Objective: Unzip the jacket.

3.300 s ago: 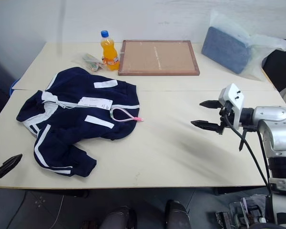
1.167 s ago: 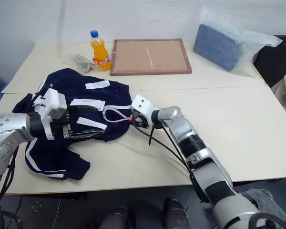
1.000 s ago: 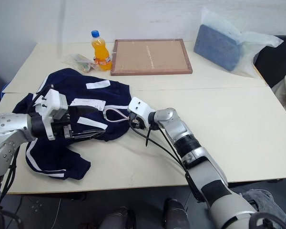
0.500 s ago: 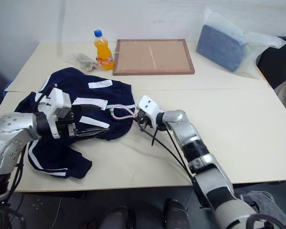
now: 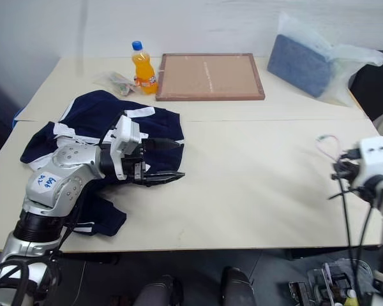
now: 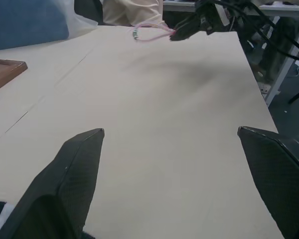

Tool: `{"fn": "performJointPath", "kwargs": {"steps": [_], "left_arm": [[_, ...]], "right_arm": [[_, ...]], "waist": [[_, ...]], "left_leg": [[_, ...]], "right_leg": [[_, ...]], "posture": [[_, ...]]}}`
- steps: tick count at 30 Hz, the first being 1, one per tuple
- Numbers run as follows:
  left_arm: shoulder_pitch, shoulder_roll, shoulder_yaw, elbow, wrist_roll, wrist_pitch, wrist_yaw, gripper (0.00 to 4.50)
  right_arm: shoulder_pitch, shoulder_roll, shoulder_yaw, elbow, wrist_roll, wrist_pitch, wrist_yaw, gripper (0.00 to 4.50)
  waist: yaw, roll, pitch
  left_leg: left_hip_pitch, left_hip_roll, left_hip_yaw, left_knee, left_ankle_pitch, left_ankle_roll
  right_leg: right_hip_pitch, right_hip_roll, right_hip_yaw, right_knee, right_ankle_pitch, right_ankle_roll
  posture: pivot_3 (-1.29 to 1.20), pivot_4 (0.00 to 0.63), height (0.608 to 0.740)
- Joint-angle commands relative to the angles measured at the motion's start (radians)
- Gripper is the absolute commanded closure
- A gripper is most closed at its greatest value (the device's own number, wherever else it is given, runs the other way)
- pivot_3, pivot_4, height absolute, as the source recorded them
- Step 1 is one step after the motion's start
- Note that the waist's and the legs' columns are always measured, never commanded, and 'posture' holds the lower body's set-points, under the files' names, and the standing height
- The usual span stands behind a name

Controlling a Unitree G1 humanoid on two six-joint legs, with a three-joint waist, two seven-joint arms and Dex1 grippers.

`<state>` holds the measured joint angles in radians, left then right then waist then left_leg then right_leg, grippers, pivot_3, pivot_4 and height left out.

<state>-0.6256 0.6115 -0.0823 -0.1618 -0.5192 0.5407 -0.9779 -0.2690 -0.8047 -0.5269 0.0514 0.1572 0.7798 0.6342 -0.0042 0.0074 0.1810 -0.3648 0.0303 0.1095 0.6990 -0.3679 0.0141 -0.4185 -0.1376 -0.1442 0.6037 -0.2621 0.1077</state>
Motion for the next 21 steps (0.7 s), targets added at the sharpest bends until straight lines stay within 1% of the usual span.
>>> {"fn": "performJointPath", "kwargs": {"steps": [1,2,4,6,7,10,12,14,16,19,21], "left_arm": [[-0.019,0.013,0.021,-0.008,0.002,-0.023,-0.026,0.00],[-0.019,0.015,0.024,-0.009,0.002,-0.023,-0.029,0.00],[-0.013,0.019,0.029,-0.022,0.000,-0.020,-0.030,0.00],[-0.004,0.026,0.035,-0.044,-0.005,-0.014,-0.027,0.00],[0.000,0.028,0.036,-0.052,-0.007,-0.012,-0.025,0.00],[0.020,0.046,0.057,-0.084,-0.014,0.002,-0.011,0.00],[0.041,0.074,0.082,-0.099,-0.008,0.006,-0.007,0.00],[0.072,0.128,0.129,-0.097,0.001,0.008,-0.011,0.00],[0.096,0.174,0.169,-0.088,0.006,0.006,-0.014,0.00],[0.156,0.269,0.261,-0.057,0.015,-0.003,-0.033,0.00],[0.199,0.337,0.331,-0.012,0.030,-0.017,-0.048,0.00]], "right_arm": [[-0.012,-0.065,-0.053,0.153,0.003,-0.076,-0.020,3.72],[-0.018,-0.074,-0.049,0.190,0.006,-0.088,-0.020,3.50],[-0.024,-0.075,-0.018,0.221,0.016,-0.113,-0.004,2.89],[-0.030,-0.077,0.013,0.249,0.007,-0.145,-0.004,2.13],[-0.031,-0.080,0.021,0.259,0.004,-0.157,-0.006,1.83],[-0.051,-0.102,0.037,0.254,0.006,-0.182,-0.006,0.75],[-0.062,-0.133,0.079,0.194,0.002,-0.223,0.040,0.06],[-0.086,-0.158,0.150,0.083,0.021,-0.244,0.116,0.02],[-0.108,-0.161,0.202,0.000,0.051,-0.240,0.170,0.02],[-0.151,-0.136,0.308,-0.147,0.089,-0.227,0.238,0.02],[-0.217,-0.080,0.404,-0.249,0.124,-0.205,0.256,0.02]], "waist": [[-0.003,-0.001,0.000],[-0.003,-0.001,0.000],[-0.002,-0.001,0.000],[-0.003,-0.001,0.000],[-0.002,-0.001,0.000],[0.000,-0.001,0.001],[0.001,0.000,0.001],[0.001,0.000,0.001],[-0.008,0.000,0.001],[-0.014,0.000,0.001],[-0.015,-0.001,0.002]], "left_leg": [[0.002,0.000,0.002,-0.001,0.000,0.000],[0.005,0.000,0.005,-0.002,0.000,0.000],[0.007,0.000,0.007,-0.002,0.000,0.000],[0.009,0.001,0.009,-0.002,0.000,0.000],[0.009,0.001,0.009,-0.003,0.000,0.000],[0.009,0.001,0.009,-0.003,0.000,0.000],[0.009,0.001,0.010,-0.002,0.000,0.000],[0.009,0.001,0.010,-0.003,0.000,0.000],[0.010,0.003,0.009,-0.003,-0.001,-0.001],[0.011,0.005,0.008,-0.003,-0.002,-0.003],[0.011,0.005,0.008,-0.003,-0.002,-0.003]], "right_leg": [[0.000,0.000,0.002,0.001,0.000,0.000],[0.000,0.000,0.005,0.002,0.000,0.000],[0.000,0.000,0.008,0.003,0.000,0.000],[0.000,0.001,0.010,0.003,0.000,0.000],[0.000,0.001,0.011,0.003,0.000,0.000],[0.000,0.001,0.011,0.003,0.000,0.000],[0.000,0.001,0.012,0.003,0.000,0.000],[0.000,0.001,0.012,0.003,0.000,0.000],[-0.001,0.003,0.014,0.003,0.000,0.000],[0.000,0.005,0.014,0.003,0.000,0.000],[-0.001,0.005,0.013,0.002,-0.001,-0.001]], "posture": [[0.00,0.150,0.740],[0.00,0.150,0.740],[0.00,0.150,0.740],[0.00,0.150,0.740],[0.00,0.150,0.740],[0.00,0.150,0.740],[0.00,0.150,0.740],[0.00,0.150,0.740],[0.00,0.150,0.740],[0.00,0.150,0.740],[0.00,0.150,0.740]]}}
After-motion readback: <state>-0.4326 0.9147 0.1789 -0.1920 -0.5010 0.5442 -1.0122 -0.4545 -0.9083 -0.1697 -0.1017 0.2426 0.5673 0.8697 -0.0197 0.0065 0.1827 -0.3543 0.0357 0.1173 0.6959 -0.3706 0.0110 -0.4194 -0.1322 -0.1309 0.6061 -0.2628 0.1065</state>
